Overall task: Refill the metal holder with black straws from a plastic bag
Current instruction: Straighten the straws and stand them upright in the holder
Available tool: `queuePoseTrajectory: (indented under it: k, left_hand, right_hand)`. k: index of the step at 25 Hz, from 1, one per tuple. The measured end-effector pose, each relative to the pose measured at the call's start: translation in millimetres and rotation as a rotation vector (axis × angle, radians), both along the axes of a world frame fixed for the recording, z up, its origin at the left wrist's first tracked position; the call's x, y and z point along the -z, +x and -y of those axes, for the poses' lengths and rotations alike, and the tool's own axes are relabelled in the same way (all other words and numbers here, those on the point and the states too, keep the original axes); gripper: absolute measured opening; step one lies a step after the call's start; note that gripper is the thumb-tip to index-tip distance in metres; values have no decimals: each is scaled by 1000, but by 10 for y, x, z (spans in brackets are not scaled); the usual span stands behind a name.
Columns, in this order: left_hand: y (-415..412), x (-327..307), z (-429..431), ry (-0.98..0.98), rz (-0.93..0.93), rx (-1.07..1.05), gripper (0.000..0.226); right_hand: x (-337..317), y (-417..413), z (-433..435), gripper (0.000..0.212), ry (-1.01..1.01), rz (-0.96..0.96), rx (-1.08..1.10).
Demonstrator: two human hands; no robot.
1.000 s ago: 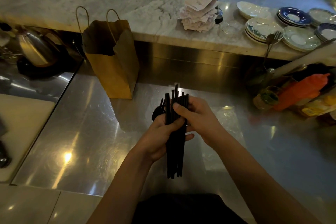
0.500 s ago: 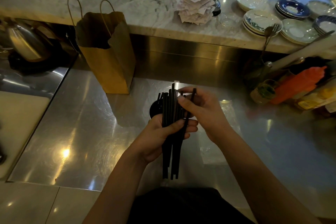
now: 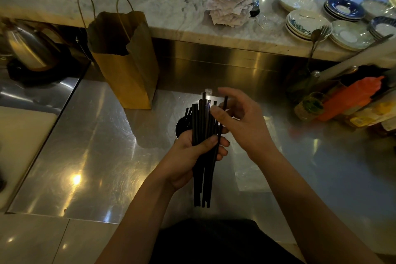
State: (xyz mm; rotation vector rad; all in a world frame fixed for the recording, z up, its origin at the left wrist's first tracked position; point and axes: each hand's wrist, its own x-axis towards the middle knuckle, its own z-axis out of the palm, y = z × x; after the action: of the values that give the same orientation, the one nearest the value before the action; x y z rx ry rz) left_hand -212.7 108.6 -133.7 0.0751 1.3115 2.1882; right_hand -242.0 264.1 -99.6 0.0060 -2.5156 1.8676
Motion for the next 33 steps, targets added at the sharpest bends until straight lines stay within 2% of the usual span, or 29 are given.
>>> queuePoseTrajectory:
  k: [4, 8, 14, 21, 28, 33]
  left_hand:
    - [-41, 51, 86, 9, -5, -1, 34]
    - [-27, 26, 69, -35, -44, 30, 29]
    - [-9, 48, 85, 9, -15, 32, 36]
    - [-8, 24, 69, -3, -50, 15, 30]
    - [-14, -21, 55, 10, -26, 10, 34]
    - [-14, -29, 70, -1, -38, -4, 38]
  right_hand:
    - [-31, 6, -72, 21, -100, -82, 84]
    - [-33, 3, -68, 29, -109, -68, 58]
    - [-9, 6, -77, 20, -156, -65, 112]
    - [-41, -10, -51, 19, -82, -39, -25]
    - [-99, -25, -47, 15, -188, 51, -44]
    - [-105, -7, -50, 16, -172, 44, -41]
